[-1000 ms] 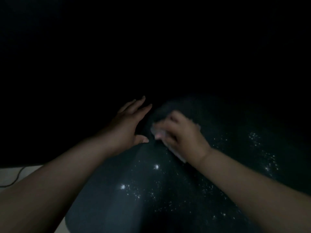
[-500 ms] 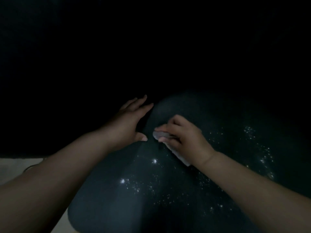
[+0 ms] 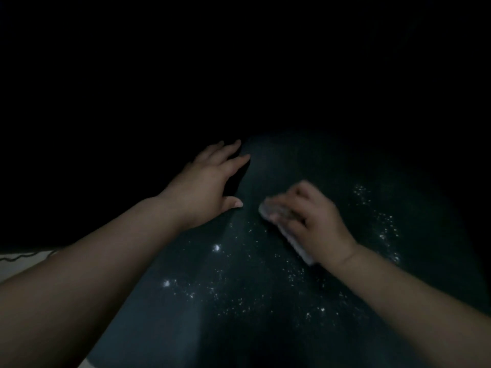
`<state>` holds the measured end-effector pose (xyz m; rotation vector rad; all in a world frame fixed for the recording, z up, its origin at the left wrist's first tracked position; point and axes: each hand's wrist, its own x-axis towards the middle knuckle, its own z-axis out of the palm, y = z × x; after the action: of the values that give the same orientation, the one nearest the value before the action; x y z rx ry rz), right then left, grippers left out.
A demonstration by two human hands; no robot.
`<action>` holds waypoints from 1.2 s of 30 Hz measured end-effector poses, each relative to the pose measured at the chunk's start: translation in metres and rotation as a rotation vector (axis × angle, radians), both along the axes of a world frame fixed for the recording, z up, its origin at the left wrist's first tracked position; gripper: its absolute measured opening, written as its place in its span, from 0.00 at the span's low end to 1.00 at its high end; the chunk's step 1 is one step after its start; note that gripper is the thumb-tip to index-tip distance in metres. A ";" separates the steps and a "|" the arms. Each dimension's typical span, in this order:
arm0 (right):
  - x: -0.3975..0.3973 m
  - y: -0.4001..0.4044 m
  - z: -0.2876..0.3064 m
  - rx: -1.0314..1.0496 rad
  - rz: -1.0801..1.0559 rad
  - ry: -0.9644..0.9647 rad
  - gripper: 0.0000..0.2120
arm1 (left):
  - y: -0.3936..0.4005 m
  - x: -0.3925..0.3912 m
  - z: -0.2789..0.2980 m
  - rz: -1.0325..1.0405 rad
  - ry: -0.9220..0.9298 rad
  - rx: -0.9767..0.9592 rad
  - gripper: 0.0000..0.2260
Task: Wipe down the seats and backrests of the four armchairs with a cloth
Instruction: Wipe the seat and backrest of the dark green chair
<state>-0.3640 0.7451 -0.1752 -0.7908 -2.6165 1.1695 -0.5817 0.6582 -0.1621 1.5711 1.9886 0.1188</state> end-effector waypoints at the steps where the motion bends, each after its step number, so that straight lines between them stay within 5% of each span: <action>1: -0.005 0.016 -0.001 0.037 -0.079 0.031 0.14 | 0.002 0.003 0.000 -0.010 0.008 0.009 0.40; 4: -0.018 0.060 -0.002 0.095 -0.239 0.020 0.12 | 0.012 0.010 -0.001 -0.038 0.022 0.033 0.38; 12: 0.030 0.002 0.004 -0.028 0.032 -0.066 0.15 | 0.033 0.027 -0.006 -0.108 0.079 0.041 0.39; 15: 0.019 0.055 0.010 0.044 -0.165 0.078 0.12 | 0.043 0.035 -0.008 -0.134 0.080 0.048 0.39; 18: 0.020 0.097 0.005 0.125 -0.265 -0.053 0.10 | 0.051 0.041 -0.009 -0.127 0.061 0.052 0.39; 20: 0.036 0.080 -0.001 0.079 -0.242 -0.172 0.13 | 0.056 0.043 -0.009 -0.126 0.062 0.048 0.39; 25: 0.076 0.027 0.000 -0.098 -0.120 -0.030 0.13 | 0.066 0.052 -0.004 -0.168 0.064 0.007 0.39; 31: 0.063 0.109 0.003 0.046 -0.435 -0.022 0.12 | 0.079 0.068 -0.006 -0.239 0.089 -0.006 0.40; 36: 0.102 0.038 -0.004 -0.017 -0.343 -0.140 0.14 | 0.085 0.080 -0.004 -0.284 0.107 -0.011 0.43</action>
<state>-0.2618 0.7832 -0.1794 -1.3050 -2.4410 1.0723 -0.5019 0.7435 -0.1660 1.8680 1.8165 -0.0909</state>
